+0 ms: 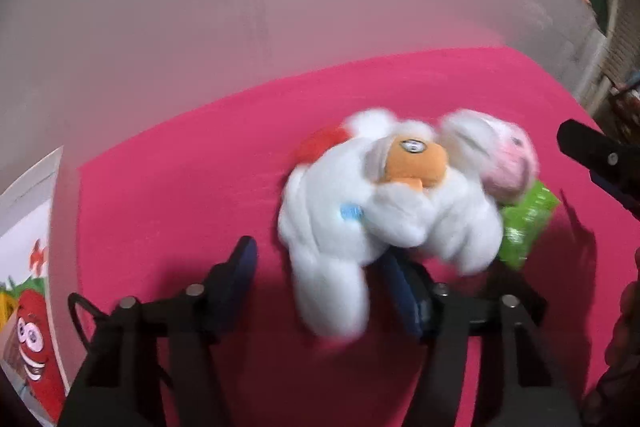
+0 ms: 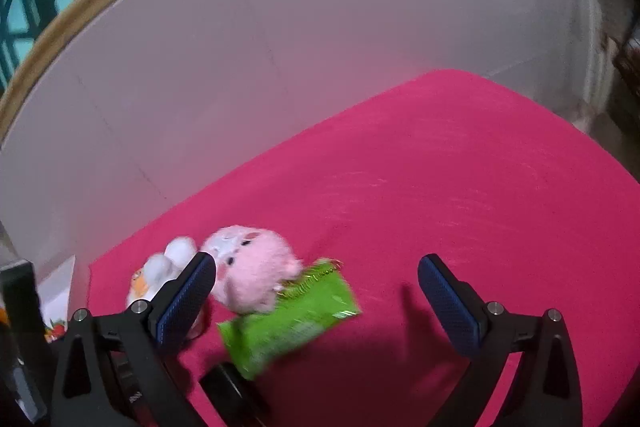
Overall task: Organize objects
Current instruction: 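Grasp the pink plush keychain with the right gripper while the left grasps the white plush toy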
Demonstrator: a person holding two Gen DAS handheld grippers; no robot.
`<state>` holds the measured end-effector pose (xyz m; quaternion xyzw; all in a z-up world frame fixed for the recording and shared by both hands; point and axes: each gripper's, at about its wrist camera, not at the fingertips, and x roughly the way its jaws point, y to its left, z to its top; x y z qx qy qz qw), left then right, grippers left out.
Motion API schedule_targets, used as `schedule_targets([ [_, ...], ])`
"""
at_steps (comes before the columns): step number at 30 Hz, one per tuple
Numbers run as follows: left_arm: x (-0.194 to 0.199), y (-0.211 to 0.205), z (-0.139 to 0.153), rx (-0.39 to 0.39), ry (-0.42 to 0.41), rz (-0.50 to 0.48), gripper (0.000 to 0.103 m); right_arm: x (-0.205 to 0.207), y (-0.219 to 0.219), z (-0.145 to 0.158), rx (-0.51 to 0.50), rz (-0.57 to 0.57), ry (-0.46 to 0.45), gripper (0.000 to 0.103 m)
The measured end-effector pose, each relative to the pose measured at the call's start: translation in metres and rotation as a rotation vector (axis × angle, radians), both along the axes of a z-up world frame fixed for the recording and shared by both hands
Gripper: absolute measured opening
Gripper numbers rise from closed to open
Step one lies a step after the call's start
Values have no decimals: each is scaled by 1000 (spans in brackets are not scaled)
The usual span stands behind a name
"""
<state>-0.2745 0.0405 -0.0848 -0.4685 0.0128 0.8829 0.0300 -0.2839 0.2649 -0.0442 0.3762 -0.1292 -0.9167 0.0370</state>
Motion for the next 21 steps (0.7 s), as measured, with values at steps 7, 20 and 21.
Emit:
schedule_targets([
  [7, -3, -30, 3, 70, -16, 74, 66, -22, -45, -11, 68, 90, -35, 103],
  [20, -15, -4, 3, 55, 24, 14, 20, -14, -58, -18, 109, 139, -53, 59],
  [21, -14, -6, 4, 77, 21, 21, 14, -11, -57, -15, 98, 137, -46, 58],
])
